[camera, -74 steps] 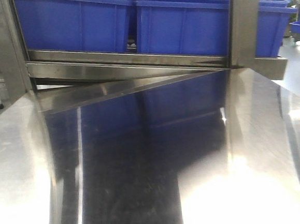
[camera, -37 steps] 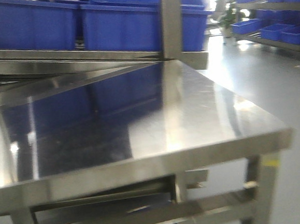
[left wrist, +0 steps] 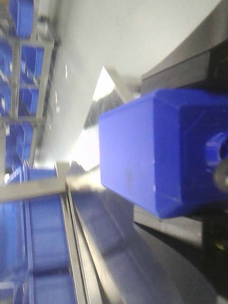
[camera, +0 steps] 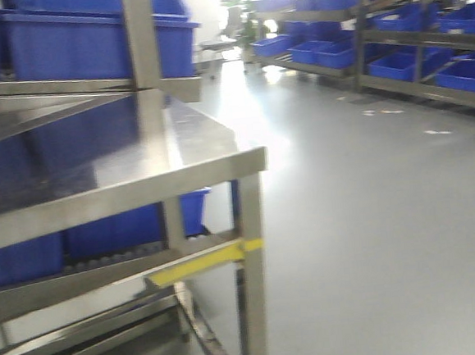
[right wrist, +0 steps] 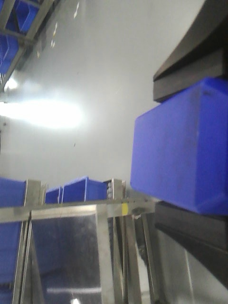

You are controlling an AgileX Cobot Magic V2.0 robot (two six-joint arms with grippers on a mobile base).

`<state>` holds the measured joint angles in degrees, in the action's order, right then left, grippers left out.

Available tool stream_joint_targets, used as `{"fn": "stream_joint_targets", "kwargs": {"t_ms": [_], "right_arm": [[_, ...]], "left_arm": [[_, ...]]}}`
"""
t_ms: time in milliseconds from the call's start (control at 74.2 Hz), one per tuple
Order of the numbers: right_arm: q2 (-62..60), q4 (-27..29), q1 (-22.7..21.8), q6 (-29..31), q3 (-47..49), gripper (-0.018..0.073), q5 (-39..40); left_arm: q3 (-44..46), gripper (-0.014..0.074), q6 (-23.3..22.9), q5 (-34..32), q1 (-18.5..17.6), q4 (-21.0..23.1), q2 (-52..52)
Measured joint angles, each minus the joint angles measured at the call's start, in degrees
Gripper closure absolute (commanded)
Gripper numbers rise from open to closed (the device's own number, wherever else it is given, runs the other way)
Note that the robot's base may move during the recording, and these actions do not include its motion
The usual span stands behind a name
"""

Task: Pick and sort blue part to right shelf
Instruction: 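Drive the base away from the table toward the bin rack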

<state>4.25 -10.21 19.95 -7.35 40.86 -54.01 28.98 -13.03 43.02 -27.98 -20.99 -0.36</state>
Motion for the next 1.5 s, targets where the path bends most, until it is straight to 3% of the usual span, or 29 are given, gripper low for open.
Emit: {"fn": "stream_joint_targets", "kwargs": {"t_ms": [1496], "right_arm": [[0.0,0.0,0.0,0.0,0.0,0.0270,-0.1]], "left_arm": [[0.0,0.0261,0.0,0.1,0.0,0.0,0.0]]}}
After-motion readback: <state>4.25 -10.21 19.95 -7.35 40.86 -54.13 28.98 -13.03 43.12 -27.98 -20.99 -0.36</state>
